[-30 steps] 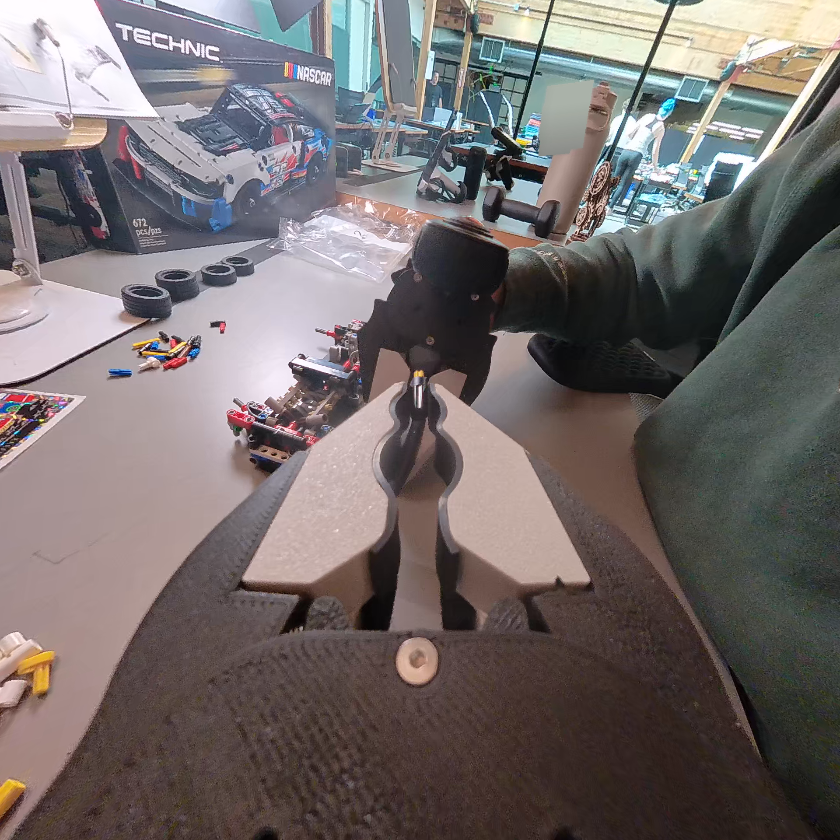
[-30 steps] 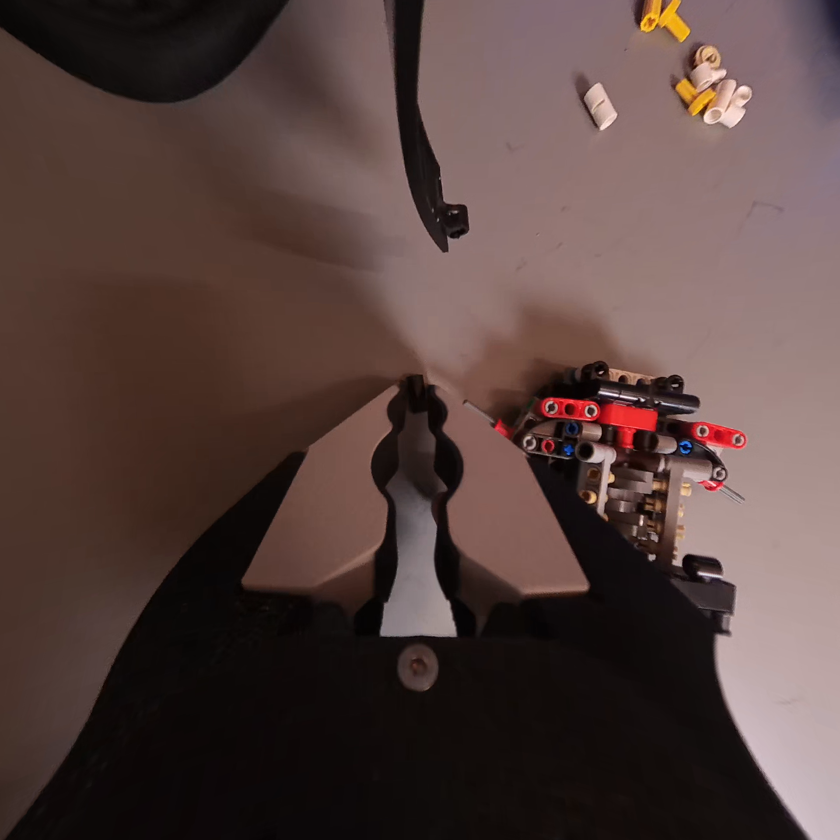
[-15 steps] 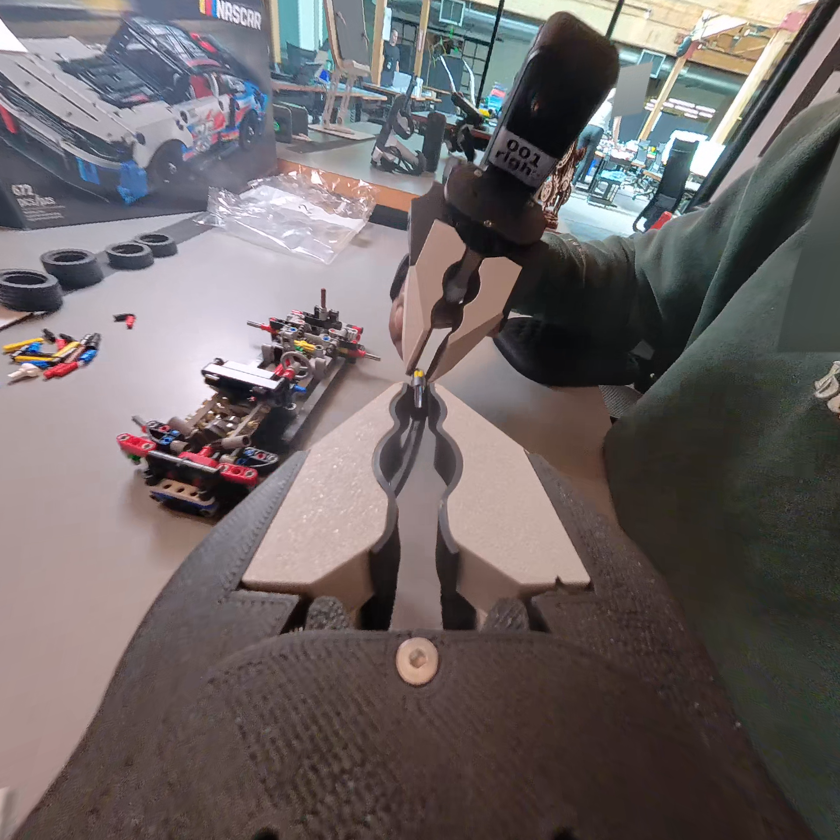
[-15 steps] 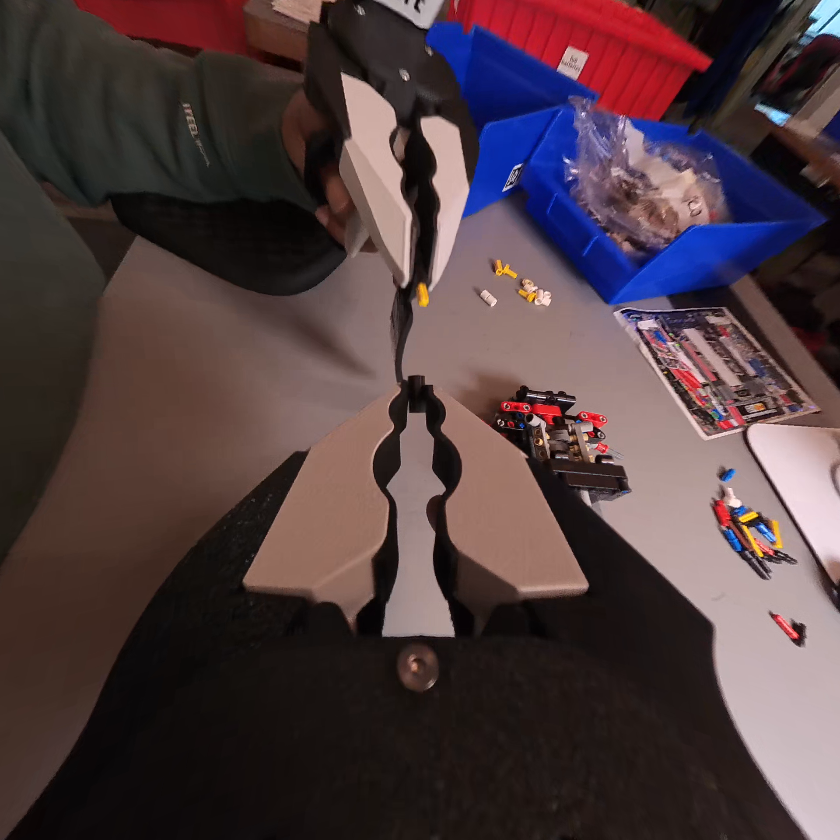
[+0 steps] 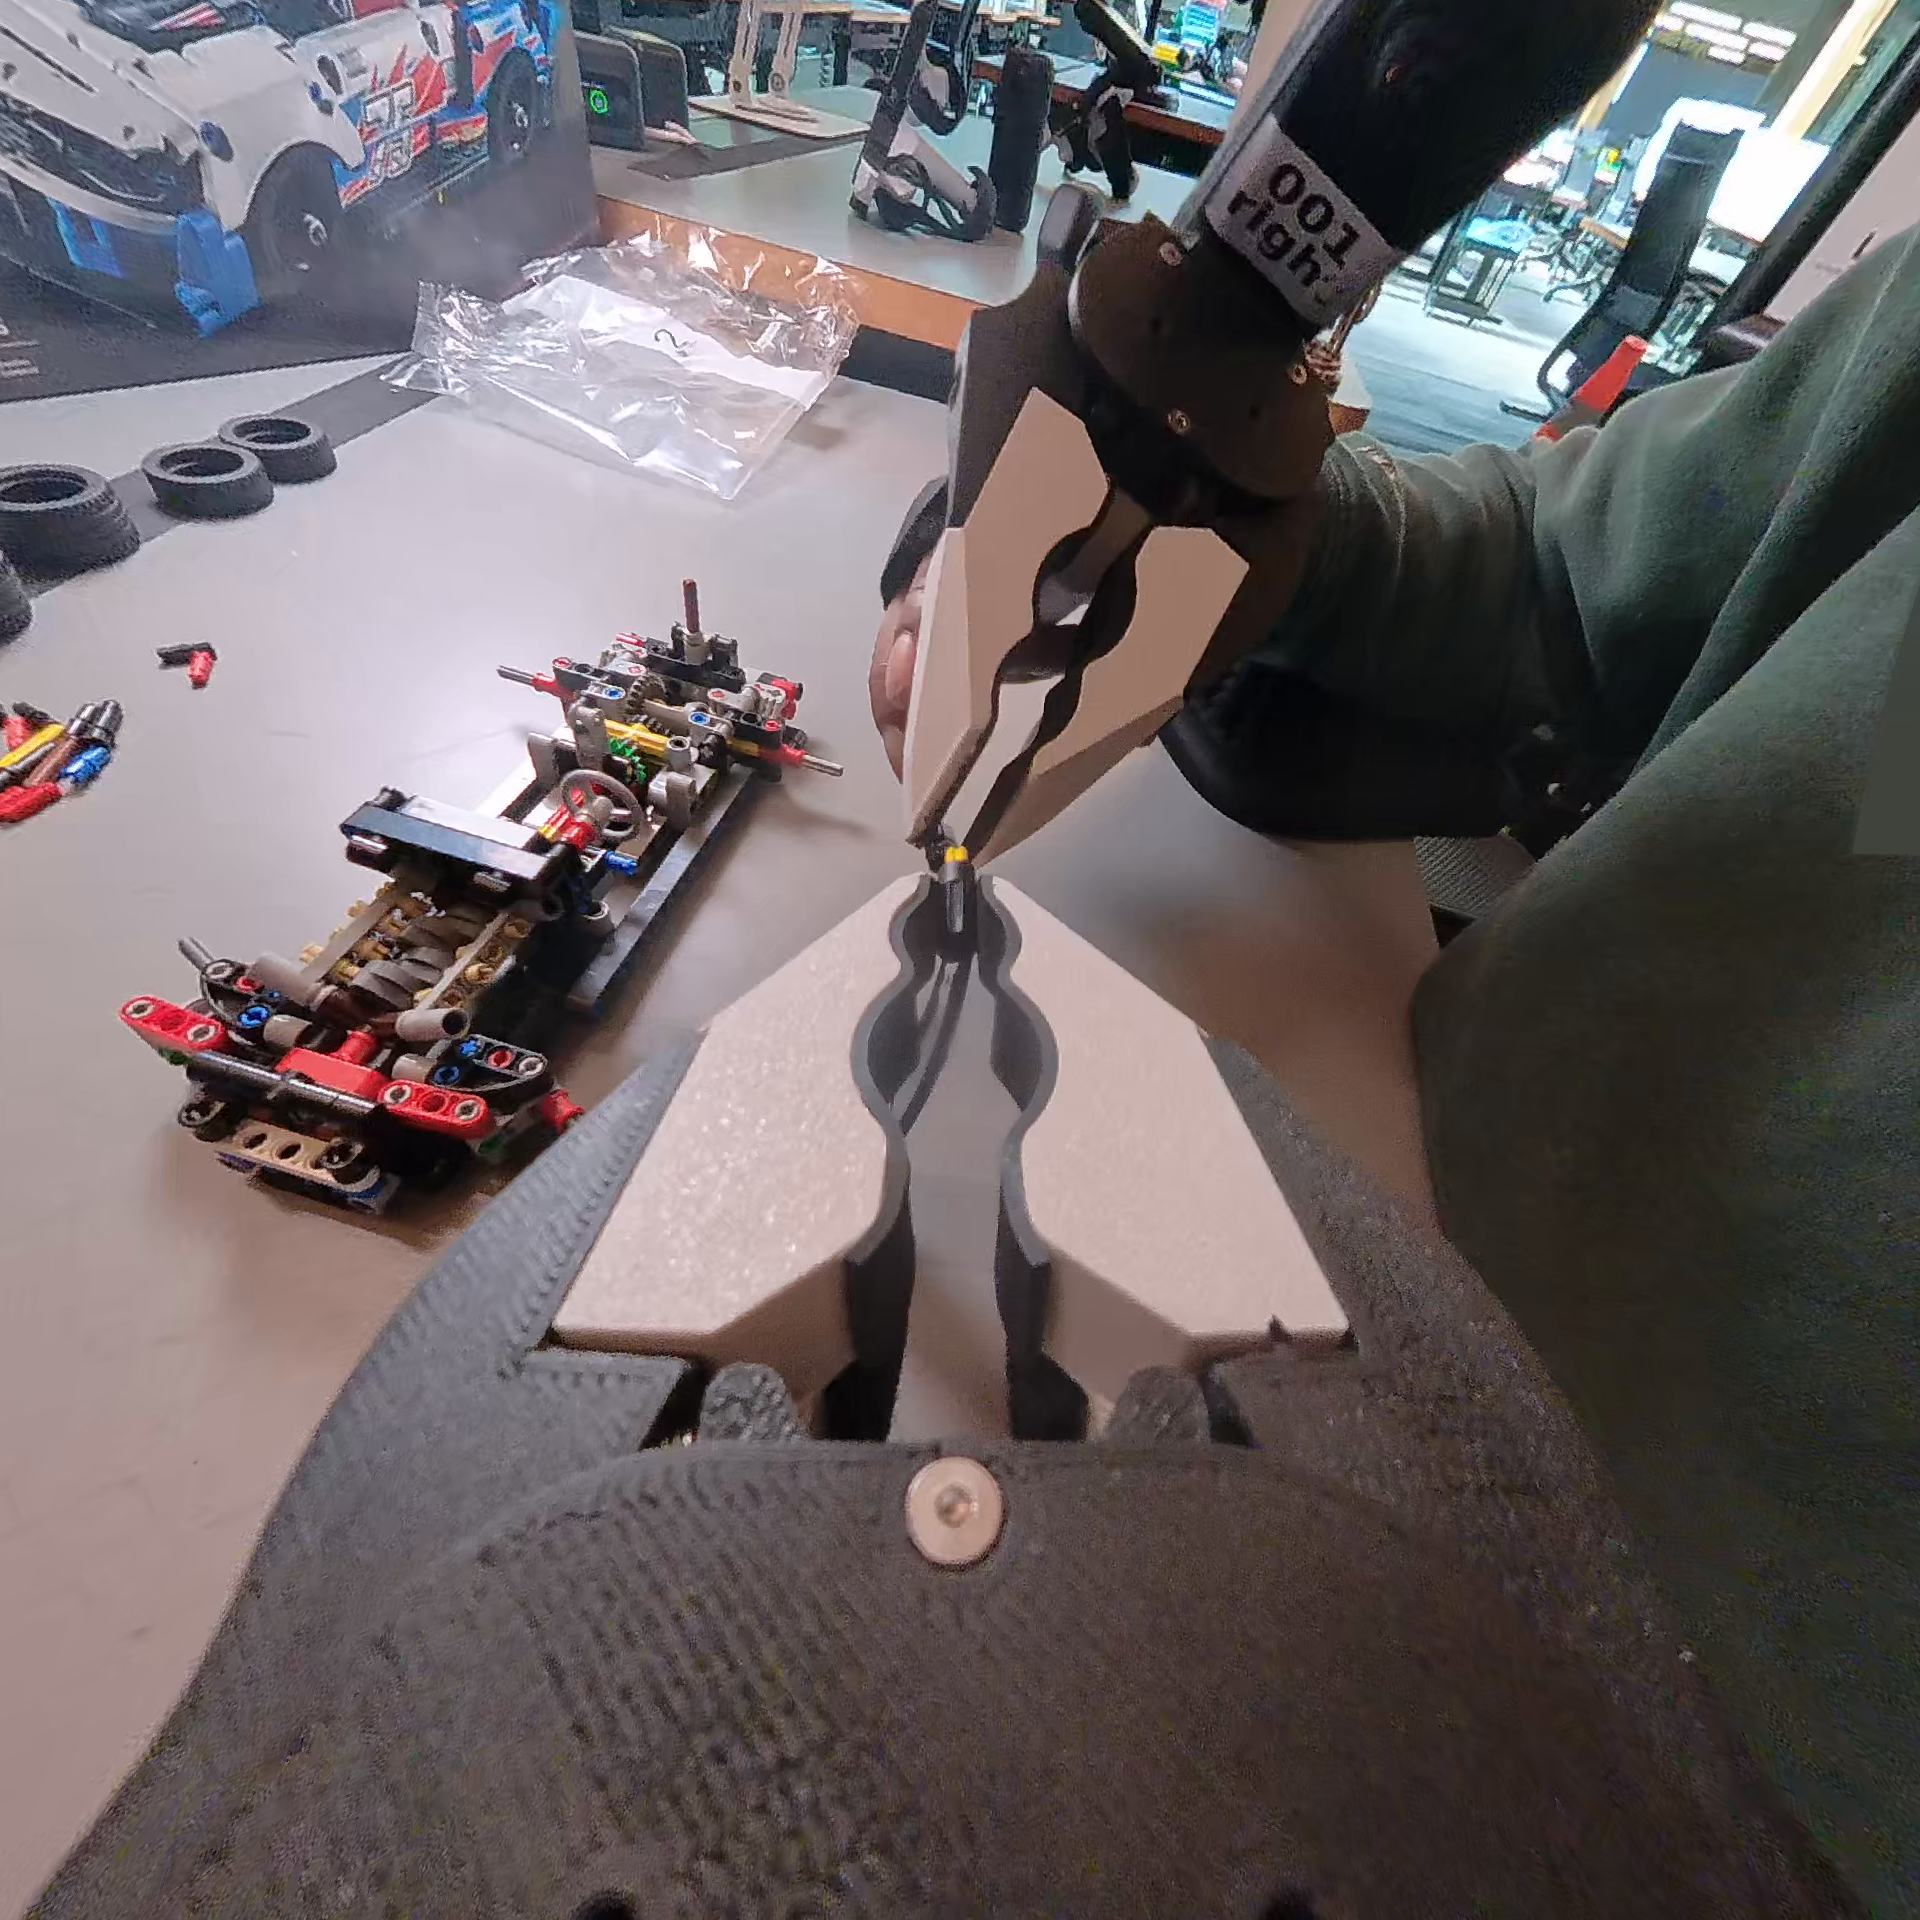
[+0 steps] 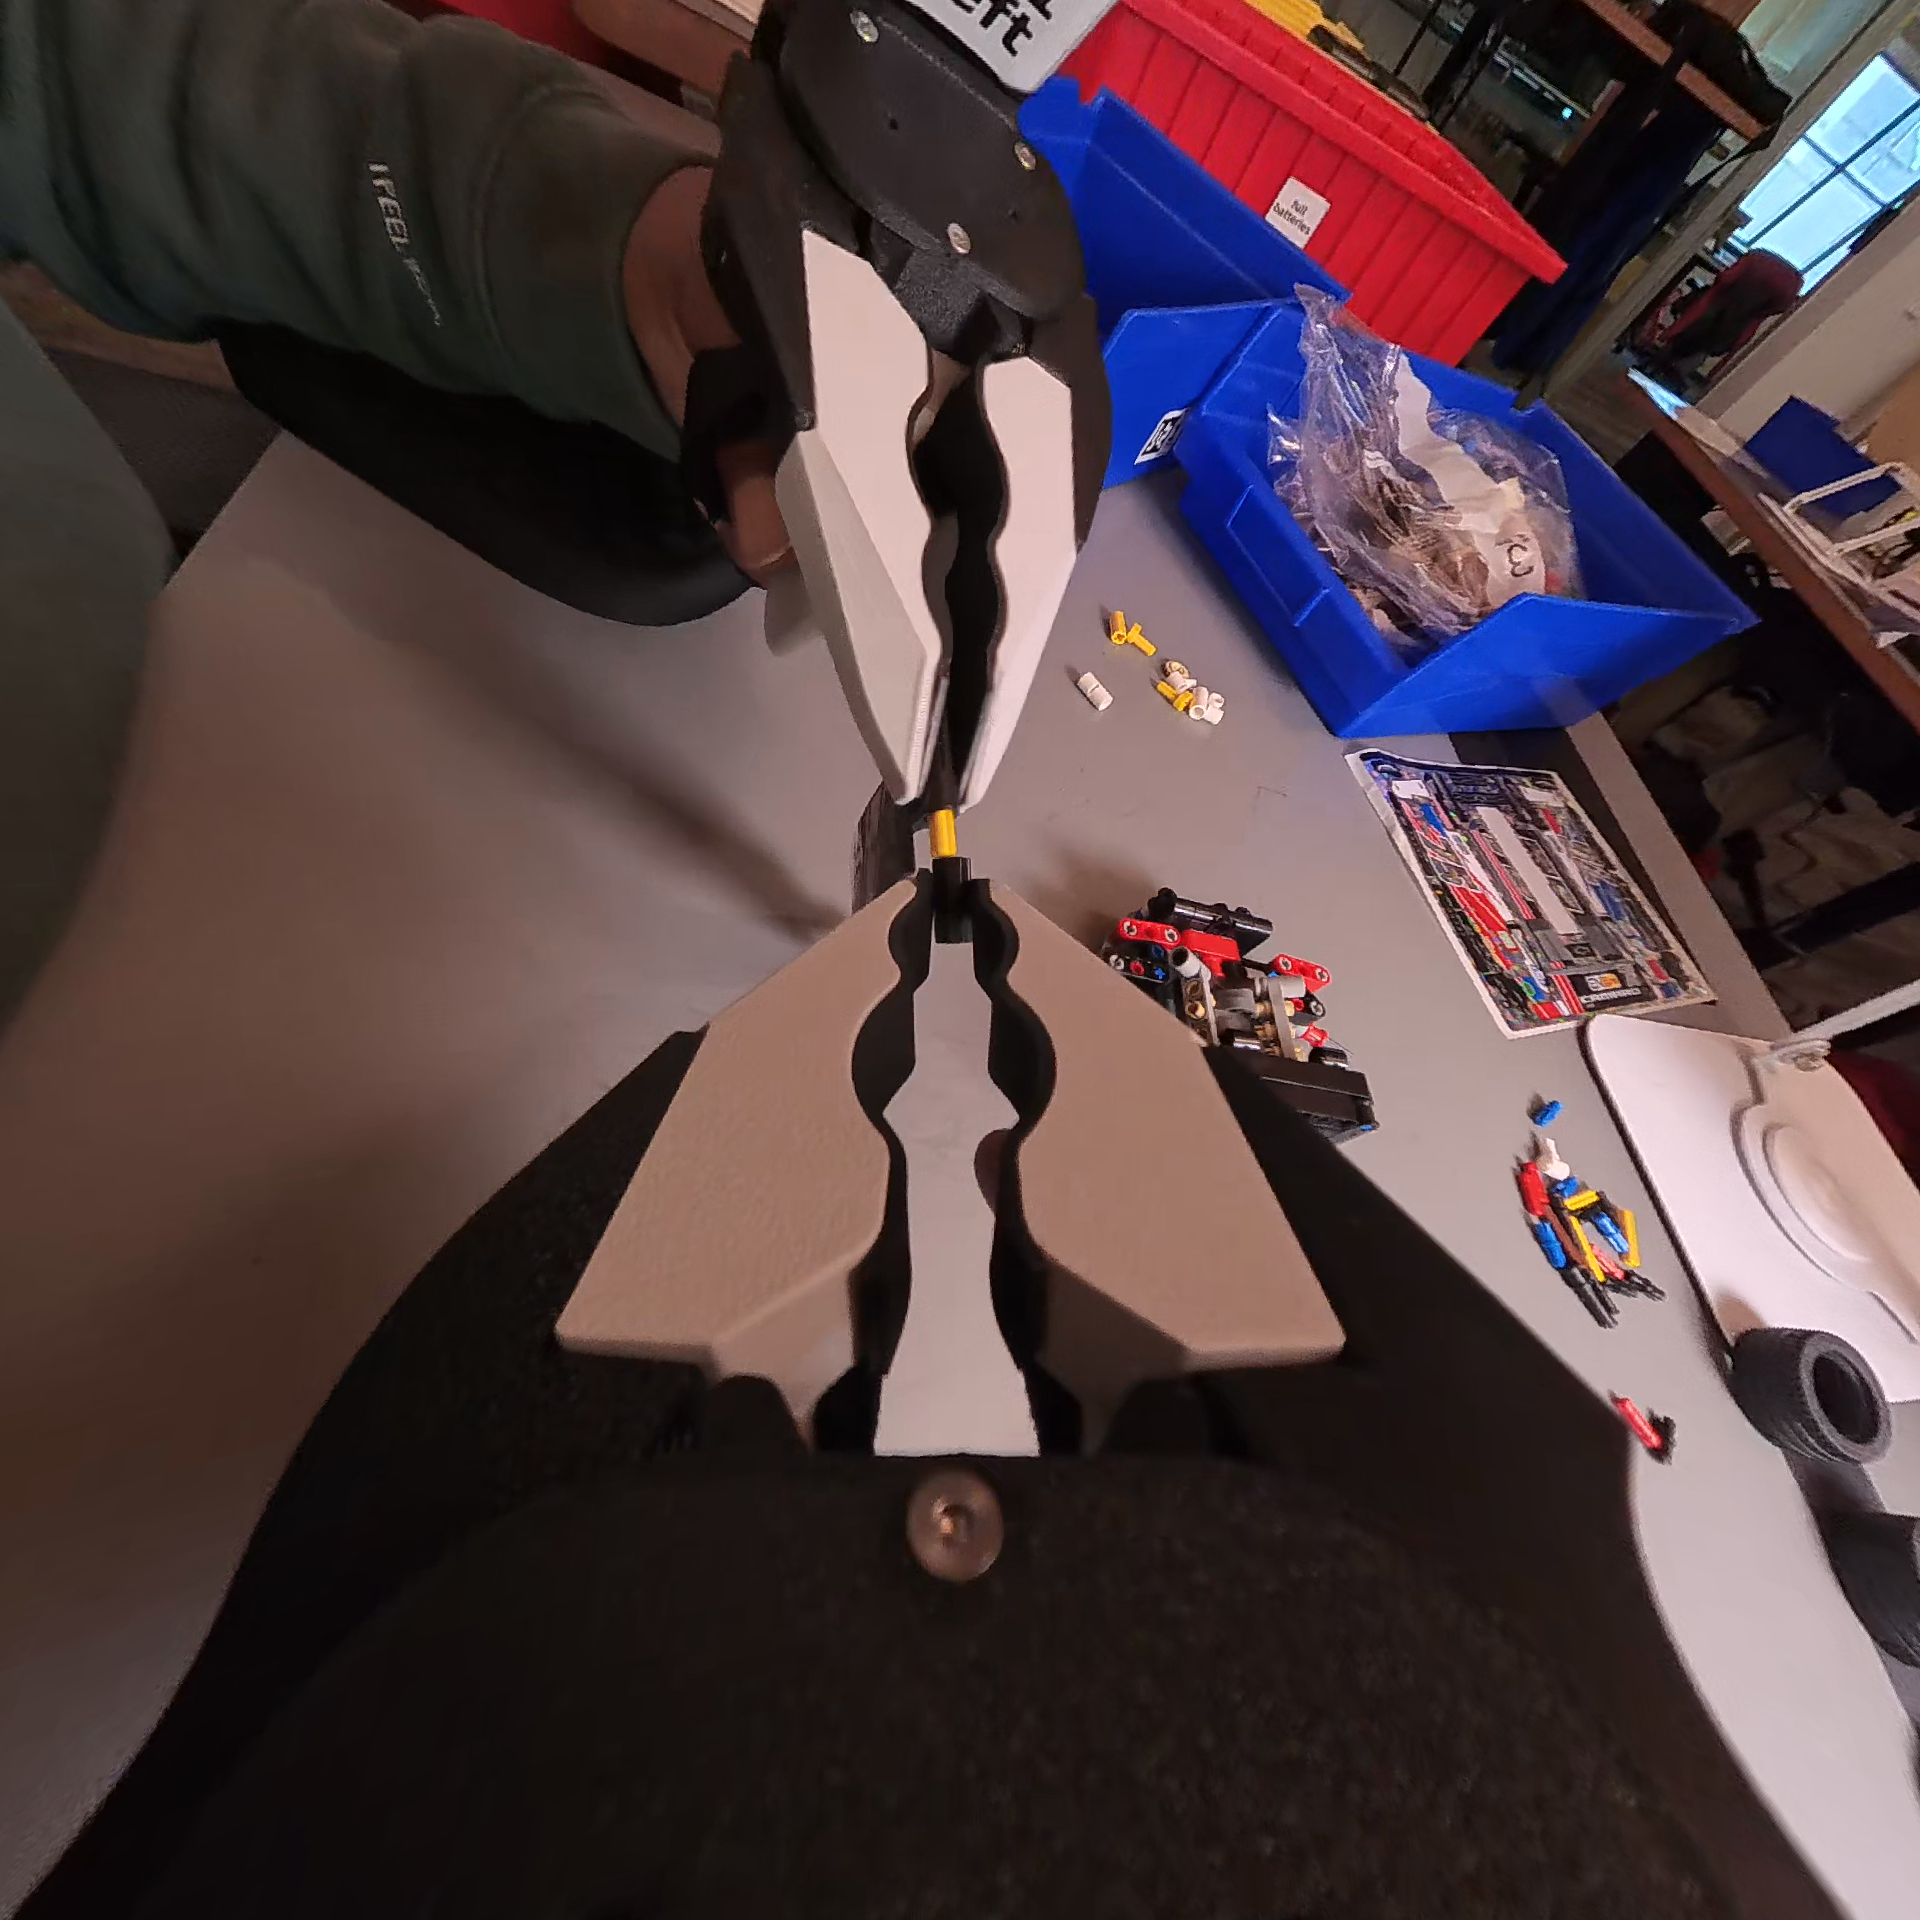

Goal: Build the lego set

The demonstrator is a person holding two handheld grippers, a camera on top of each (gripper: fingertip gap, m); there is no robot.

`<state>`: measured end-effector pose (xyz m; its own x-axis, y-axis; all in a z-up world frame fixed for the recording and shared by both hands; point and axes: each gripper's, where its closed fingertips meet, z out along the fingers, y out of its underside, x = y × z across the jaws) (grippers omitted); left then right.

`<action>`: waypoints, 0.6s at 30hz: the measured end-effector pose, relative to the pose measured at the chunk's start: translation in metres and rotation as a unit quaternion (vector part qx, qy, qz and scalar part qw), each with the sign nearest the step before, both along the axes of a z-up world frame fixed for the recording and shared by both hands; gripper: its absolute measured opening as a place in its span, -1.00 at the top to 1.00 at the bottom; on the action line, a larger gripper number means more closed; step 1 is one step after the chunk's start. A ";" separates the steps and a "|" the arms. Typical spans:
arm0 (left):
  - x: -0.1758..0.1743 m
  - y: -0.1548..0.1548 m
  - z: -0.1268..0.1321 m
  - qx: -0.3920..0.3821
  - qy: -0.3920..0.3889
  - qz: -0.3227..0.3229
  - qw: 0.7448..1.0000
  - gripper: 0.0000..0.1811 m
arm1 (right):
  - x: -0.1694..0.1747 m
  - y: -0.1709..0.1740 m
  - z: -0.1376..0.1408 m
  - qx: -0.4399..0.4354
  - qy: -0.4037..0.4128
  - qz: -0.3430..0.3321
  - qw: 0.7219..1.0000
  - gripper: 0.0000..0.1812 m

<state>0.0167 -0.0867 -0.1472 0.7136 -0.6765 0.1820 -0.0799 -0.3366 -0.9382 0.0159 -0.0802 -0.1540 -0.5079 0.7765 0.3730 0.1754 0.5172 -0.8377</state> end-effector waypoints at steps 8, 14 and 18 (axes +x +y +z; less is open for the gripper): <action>-0.004 0.001 0.000 -0.025 -0.025 0.012 0.999 0.95 | -0.003 0.001 0.001 0.038 0.017 -0.016 0.999 0.96; -0.006 0.002 0.000 -0.039 -0.045 0.019 0.998 0.95 | -0.005 0.001 0.003 0.070 0.036 -0.020 0.997 0.96; -0.008 0.003 0.000 -0.044 -0.049 0.025 0.998 0.95 | -0.006 0.002 0.003 0.092 0.046 -0.028 0.994 0.96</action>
